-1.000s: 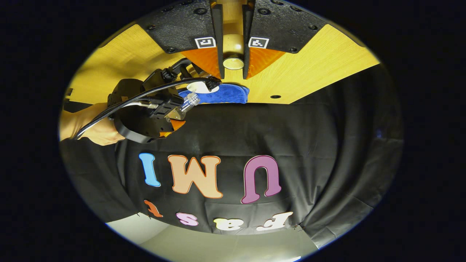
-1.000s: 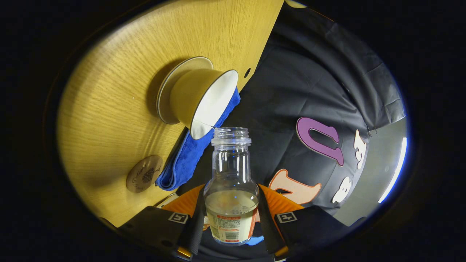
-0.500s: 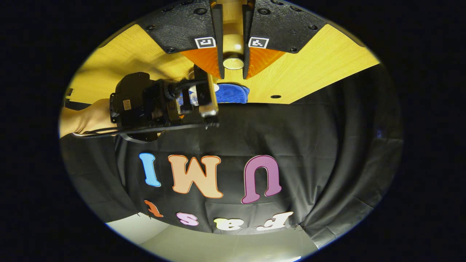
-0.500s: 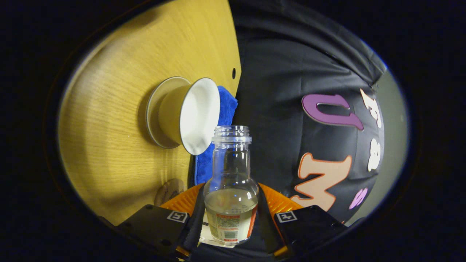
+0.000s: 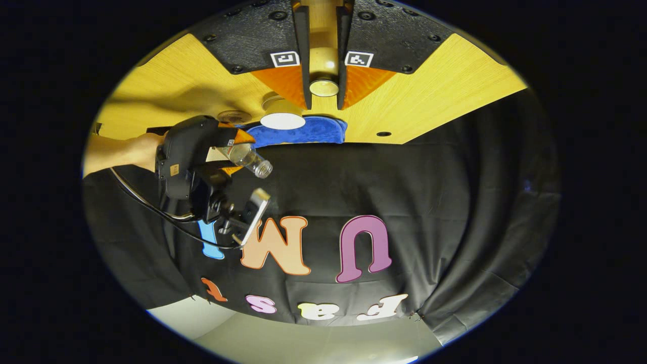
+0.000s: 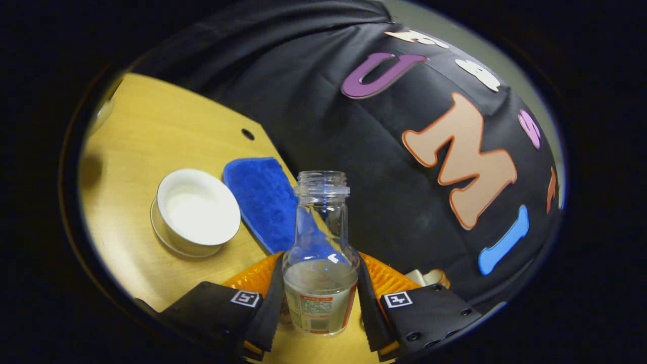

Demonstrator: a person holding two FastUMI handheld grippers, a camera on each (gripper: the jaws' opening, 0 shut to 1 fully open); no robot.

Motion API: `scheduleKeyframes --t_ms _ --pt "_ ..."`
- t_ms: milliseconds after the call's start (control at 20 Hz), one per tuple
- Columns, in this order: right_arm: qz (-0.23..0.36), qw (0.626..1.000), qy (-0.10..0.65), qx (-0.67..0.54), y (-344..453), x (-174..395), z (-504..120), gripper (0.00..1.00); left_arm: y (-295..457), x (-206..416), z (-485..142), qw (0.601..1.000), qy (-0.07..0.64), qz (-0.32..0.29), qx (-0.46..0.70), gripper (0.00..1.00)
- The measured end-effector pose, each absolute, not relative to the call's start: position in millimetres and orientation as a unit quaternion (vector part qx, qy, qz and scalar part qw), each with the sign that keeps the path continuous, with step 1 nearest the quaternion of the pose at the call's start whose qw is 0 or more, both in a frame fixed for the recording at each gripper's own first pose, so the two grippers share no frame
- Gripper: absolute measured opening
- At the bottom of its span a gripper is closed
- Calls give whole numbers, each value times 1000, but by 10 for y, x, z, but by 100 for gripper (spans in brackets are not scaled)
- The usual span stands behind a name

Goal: Open the teacup lid with one hand, grasp the water bottle and pour water into the teacup with the other hand; after pouring, place the water bottle on the coaster and then close the teacup lid.

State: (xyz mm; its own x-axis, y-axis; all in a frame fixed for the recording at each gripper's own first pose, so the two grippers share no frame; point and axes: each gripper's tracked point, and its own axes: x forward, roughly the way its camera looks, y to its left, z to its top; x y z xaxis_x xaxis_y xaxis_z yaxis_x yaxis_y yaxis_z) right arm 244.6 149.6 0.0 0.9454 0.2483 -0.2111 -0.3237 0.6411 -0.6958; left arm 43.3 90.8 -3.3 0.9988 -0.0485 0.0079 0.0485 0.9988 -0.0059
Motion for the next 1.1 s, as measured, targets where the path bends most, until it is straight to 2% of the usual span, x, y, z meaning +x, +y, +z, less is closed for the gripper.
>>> scheduleKeyframes --t_ms 150,200,300,350,800,1100 --pt "153 946 55 -279 1433 2535 16 73 907 418 -31 1000 -4 -24 -3 18" --pt "151 955 57 -247 1403 2547 7 71 901 426 -26 1000 -4 -24 -3 18" --pt "145 967 58 -201 1348 2551 -34 75 902 427 -33 1000 -4 -24 -3 18" --pt "144 971 56 -181 1329 2542 -38 71 903 433 -37 1000 -4 -24 -3 18" --pt "105 993 50 -21 1102 2604 -74 73 895 426 -27 1000 -4 -24 -3 18" --pt "102 994 23 -17 1088 2514 -61 73 894 427 -30 1000 -4 -24 -4 18"
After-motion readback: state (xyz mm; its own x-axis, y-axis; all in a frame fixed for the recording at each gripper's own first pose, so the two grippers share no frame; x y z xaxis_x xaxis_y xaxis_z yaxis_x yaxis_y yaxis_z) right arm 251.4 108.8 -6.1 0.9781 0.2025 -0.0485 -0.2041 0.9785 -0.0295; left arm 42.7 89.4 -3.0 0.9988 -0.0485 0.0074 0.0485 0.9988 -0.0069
